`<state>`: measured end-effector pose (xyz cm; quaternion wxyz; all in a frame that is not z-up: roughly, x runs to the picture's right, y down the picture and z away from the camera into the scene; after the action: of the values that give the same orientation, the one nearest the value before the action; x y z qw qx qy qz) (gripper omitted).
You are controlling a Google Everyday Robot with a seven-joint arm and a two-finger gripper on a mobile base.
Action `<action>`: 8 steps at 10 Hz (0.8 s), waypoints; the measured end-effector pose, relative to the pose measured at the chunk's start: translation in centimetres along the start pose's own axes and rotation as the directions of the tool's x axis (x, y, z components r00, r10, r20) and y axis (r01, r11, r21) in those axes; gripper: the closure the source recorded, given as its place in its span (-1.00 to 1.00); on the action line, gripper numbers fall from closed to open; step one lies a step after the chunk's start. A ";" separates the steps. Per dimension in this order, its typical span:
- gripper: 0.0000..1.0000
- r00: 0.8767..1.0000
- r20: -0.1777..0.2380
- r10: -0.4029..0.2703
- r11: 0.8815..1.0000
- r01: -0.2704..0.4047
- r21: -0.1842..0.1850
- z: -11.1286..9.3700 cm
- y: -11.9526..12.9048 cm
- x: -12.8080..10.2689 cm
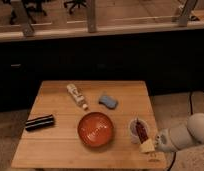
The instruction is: Place the pepper in the ceramic cup
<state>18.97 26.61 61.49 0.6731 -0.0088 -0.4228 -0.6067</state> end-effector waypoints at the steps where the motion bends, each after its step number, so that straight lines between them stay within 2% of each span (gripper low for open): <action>1: 1.00 1.000 0.005 0.022 0.999 -0.022 -0.028 0.1 -0.4 0.0; 4: 1.00 0.998 0.009 0.070 0.995 -0.069 -0.072 0.2 -1.3 0.2; 6: 1.00 0.995 0.010 0.102 0.993 -0.101 -0.066 0.2 -1.3 0.3; 8: 1.00 0.989 0.013 0.150 0.988 -0.149 -0.038 0.1 -0.9 0.3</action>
<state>18.10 26.16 61.27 0.7131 -0.0577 -0.4147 -0.5622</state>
